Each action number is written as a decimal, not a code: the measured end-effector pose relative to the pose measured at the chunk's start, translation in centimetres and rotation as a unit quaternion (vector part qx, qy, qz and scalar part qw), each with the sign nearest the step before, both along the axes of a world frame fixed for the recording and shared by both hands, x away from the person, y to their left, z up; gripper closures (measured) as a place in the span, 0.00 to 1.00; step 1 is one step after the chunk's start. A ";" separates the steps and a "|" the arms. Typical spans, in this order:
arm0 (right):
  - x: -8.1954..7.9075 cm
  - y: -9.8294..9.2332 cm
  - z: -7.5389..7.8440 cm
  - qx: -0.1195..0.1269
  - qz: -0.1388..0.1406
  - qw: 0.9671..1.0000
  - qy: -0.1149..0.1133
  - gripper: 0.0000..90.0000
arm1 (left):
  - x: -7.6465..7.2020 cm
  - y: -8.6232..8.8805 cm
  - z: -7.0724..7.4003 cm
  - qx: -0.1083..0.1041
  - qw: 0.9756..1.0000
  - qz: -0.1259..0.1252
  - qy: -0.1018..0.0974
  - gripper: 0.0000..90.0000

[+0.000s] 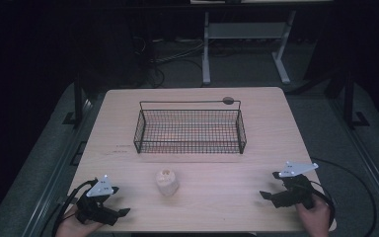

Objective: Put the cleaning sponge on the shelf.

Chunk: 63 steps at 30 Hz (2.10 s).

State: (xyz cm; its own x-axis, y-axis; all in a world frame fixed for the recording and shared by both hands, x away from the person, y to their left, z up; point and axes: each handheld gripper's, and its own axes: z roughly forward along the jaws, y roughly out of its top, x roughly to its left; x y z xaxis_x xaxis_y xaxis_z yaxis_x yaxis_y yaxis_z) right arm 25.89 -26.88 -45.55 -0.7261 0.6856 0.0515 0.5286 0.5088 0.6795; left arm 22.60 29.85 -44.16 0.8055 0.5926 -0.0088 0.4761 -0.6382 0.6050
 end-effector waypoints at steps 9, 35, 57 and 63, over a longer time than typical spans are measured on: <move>0.1 0.1 0.0 0.000 0.001 1.000 0.002 0.16 | 0.0 -0.6 0.1 0.002 1.000 -0.011 0.002 0.18; -0.1 0.3 -0.1 -0.001 0.002 1.000 0.001 0.16 | 1.2 -4.1 2.2 0.032 0.997 -0.070 0.002 0.18; -0.3 0.5 0.0 0.001 0.006 1.000 0.001 0.16 | 2.0 -5.8 3.6 0.052 0.994 -0.098 0.003 0.18; -0.2 0.6 -0.1 -0.001 0.009 1.000 0.001 0.16 | 2.1 -6.3 3.9 0.055 0.993 -0.105 0.002 0.18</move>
State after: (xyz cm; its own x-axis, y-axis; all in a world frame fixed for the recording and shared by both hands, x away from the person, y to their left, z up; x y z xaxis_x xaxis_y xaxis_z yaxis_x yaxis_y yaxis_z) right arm 25.67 -26.30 -45.60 -0.7384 0.6724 0.0515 0.5203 0.5194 0.6778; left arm 24.75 23.56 -40.22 0.9117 0.4085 0.0426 0.3276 -0.7859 0.5245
